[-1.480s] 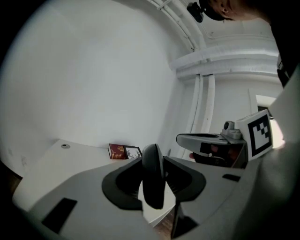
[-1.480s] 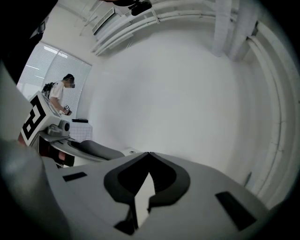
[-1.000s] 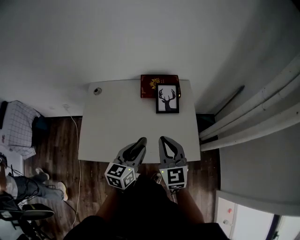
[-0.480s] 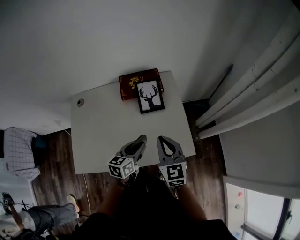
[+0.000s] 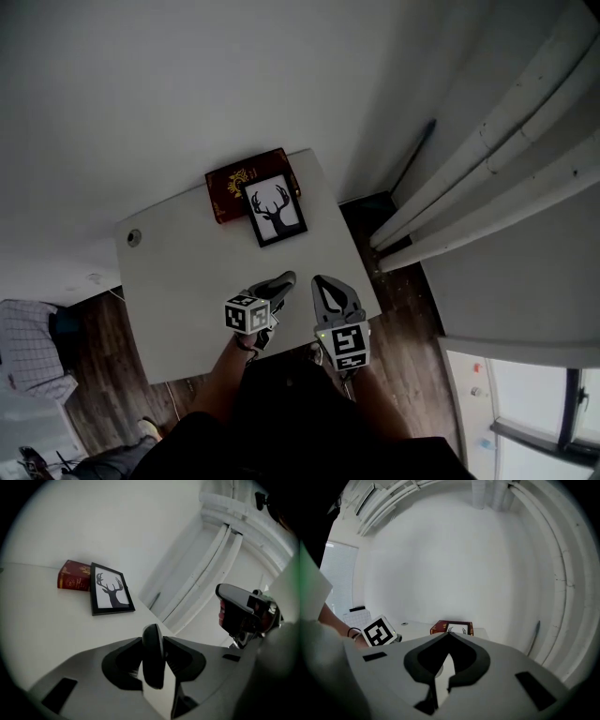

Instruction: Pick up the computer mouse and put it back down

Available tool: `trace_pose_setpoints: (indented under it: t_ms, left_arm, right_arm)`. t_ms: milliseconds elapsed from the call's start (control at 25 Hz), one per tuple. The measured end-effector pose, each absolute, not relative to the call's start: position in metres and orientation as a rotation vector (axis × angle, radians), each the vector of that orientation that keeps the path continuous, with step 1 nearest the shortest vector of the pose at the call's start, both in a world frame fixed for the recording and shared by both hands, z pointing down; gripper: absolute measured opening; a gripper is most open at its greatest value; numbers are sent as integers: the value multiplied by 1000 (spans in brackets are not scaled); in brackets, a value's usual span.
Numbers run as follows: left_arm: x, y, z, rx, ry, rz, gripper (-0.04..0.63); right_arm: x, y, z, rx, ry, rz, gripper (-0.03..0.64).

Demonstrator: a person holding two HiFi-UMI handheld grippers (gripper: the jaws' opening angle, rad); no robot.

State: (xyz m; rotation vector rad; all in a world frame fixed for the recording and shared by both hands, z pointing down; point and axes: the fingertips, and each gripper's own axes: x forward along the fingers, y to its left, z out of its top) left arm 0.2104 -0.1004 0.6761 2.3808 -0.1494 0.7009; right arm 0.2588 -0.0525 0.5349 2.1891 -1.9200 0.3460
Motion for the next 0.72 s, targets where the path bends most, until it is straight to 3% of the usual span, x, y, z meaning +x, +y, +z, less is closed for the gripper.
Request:
trace_pose_setpoints:
  t_ms: [720]
  left_arm:
    - [244, -114, 710, 2271, -24, 780, 132]
  right_arm:
    - [273, -54, 540, 2209, -1841, 403, 20]
